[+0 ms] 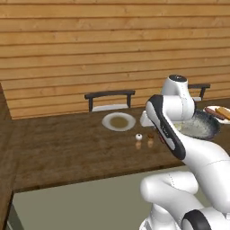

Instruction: Place one bun and one sausage from the bowl on each plate.

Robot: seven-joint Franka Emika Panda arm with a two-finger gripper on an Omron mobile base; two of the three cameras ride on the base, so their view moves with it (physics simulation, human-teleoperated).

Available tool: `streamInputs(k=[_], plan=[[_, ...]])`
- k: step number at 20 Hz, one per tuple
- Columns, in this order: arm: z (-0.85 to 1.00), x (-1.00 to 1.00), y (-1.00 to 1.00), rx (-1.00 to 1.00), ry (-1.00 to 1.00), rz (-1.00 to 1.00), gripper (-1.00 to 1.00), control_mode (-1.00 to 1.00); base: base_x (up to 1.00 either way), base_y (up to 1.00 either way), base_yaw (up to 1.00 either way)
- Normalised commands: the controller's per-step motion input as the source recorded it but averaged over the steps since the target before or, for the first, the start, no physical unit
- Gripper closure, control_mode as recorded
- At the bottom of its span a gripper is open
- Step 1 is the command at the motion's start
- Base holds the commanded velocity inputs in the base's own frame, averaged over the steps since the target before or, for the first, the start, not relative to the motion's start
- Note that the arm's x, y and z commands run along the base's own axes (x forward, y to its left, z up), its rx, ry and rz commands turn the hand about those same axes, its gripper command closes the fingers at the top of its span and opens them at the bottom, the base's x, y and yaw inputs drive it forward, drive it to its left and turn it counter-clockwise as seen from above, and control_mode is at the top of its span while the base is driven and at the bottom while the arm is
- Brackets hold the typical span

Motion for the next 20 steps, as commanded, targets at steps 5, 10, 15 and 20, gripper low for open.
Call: streamInputs(k=[5, 10, 15, 20], plan=[[0.0, 0.0, 0.0, 0.0, 0.0, 0.0, 1.0, 1.0, 0.0, 0.4, -0.01], [0.0, 0.0, 0.0, 0.0, 0.0, 0.0, 1.0, 1.0, 0.46, 0.02, 0.0], [0.0, 0.0, 0.0, 0.0, 0.0, 0.0, 1.0, 1.0, 0.52, 0.0, 0.0], [0.0, 0.51, 0.0, 0.0, 0.01, 0.0, 1.0, -1.0, 0.08, 0.0, 0.0]])
